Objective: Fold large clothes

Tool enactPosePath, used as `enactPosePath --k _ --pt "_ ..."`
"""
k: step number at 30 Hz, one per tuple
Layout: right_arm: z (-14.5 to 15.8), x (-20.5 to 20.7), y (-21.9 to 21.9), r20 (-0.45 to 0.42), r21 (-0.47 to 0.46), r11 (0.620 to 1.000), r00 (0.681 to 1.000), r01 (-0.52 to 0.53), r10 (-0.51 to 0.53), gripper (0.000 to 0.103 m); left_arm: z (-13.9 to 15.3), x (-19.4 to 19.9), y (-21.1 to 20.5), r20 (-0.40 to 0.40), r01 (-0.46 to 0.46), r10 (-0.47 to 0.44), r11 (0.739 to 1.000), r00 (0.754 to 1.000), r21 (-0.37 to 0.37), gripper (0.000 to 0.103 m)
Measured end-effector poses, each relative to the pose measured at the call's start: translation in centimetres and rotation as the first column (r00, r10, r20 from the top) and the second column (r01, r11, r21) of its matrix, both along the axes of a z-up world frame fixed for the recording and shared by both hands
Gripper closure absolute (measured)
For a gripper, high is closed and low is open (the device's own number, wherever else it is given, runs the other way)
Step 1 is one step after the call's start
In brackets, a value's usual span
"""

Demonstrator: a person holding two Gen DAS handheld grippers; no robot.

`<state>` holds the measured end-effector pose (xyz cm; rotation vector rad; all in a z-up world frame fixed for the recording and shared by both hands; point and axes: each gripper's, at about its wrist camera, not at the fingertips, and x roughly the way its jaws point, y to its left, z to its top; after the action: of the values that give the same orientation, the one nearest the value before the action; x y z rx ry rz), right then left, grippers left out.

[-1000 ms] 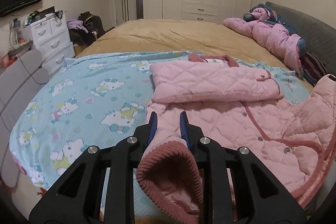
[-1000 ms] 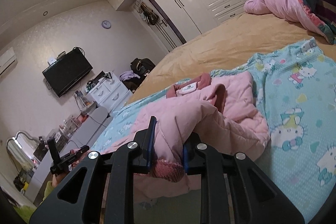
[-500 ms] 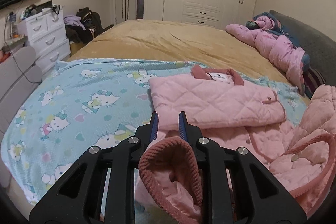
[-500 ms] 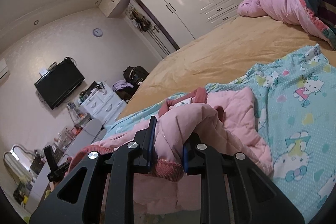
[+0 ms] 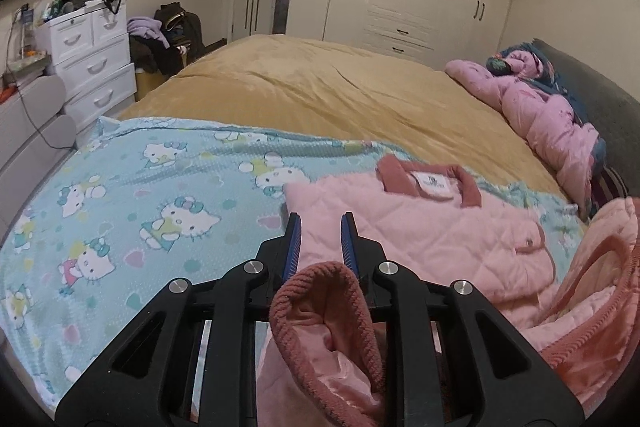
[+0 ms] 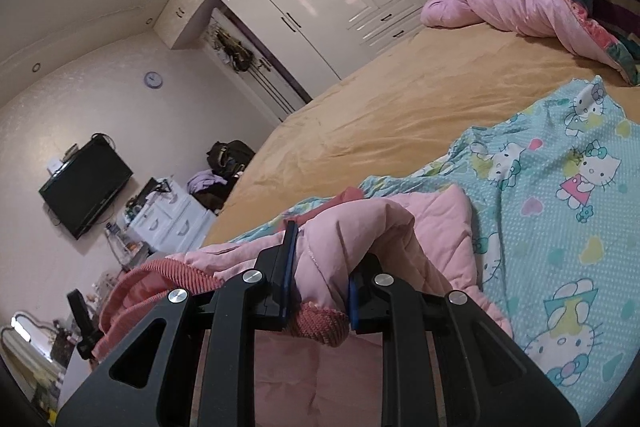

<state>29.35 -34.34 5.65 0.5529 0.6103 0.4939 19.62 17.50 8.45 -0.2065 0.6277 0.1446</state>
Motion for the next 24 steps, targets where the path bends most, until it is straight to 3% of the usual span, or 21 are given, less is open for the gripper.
enactPosePath --k 7,14,19,24 --pt "-1.8 3.3 0.0 -0.055 -0.030 0.998 0.997 0.049 -0.050 0.084 0.5 2.9 0.4 0.026 -0.029 0.030 0.999 0.999 -0.026 0.087" --pt "-4.7 5.9 0.2 -0.125 -0.058 0.994 0.987 0.094 -0.101 0.084 0.6 5.5 0.1 0.014 -0.049 0.048 0.998 0.999 0.042 0.082" --pt "-6.8 7.6 0.5 -0.177 -0.090 0.990 0.977 0.106 -0.120 0.084 -0.1 6.6 0.1 0.015 -0.047 0.046 0.998 0.999 0.048 0.078" --pt "-7.7 8.2 0.8 -0.198 -0.102 0.989 0.972 0.107 -0.125 0.084 -0.7 6.7 -0.3 0.027 -0.025 0.025 1.000 0.999 0.018 0.062"
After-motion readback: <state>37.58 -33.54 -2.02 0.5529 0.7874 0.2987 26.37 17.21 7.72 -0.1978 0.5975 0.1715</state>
